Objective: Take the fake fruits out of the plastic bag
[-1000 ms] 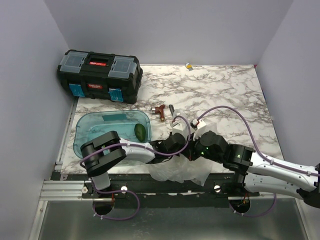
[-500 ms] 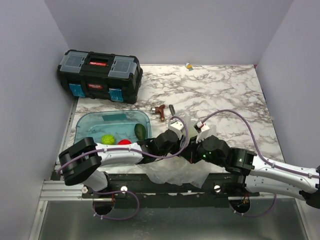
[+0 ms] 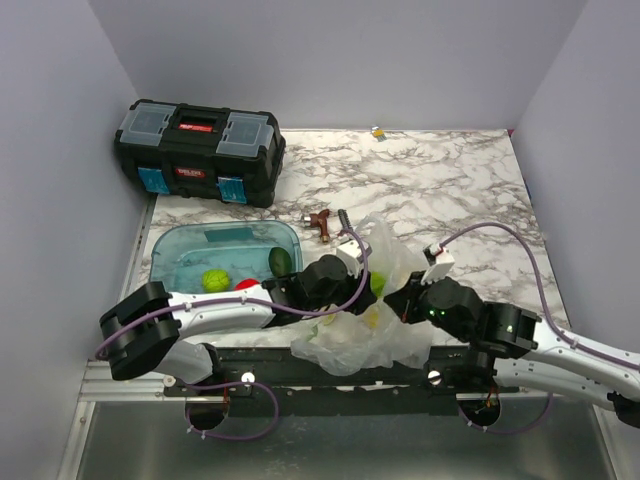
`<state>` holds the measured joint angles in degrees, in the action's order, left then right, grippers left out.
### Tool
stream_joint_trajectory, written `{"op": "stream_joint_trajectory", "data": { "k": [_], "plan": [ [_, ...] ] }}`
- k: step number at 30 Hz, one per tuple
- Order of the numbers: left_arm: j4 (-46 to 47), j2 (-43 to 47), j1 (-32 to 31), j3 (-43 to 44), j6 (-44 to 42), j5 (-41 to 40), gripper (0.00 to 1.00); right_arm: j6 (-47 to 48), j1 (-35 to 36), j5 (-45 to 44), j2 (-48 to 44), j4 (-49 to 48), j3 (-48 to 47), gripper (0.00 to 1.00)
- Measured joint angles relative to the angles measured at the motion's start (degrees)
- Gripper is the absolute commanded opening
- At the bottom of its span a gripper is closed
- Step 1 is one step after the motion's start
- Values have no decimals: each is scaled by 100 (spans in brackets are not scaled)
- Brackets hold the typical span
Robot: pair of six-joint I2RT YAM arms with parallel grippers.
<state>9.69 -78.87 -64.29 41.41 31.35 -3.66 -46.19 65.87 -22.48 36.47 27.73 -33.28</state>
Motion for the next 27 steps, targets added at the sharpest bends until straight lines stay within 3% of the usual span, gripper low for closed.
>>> {"op": "stream_joint_trajectory", "data": {
  "k": [5, 10, 17, 22, 27],
  "plan": [
    [-109, -2, 105, -46, 13, 101, 14, -315, -2, -551, -407, 544, -129, 1],
    [-345, 155, 155, -50, 9, 278, 11, -507, -4, -748, -254, 721, -199, 1],
    [-802, 1366, 284, -26, -15, 483, 6, -846, -4, -898, 382, 1071, -223, 1],
    [-1285, 2371, 774, -26, -11, 466, 0, -916, -4, -942, 328, 1132, -223, 1],
    [-2253, 2964, 1292, -26, 101, -251, 0, -935, -4, -942, 192, 1141, -223, 1]
  ]
}}
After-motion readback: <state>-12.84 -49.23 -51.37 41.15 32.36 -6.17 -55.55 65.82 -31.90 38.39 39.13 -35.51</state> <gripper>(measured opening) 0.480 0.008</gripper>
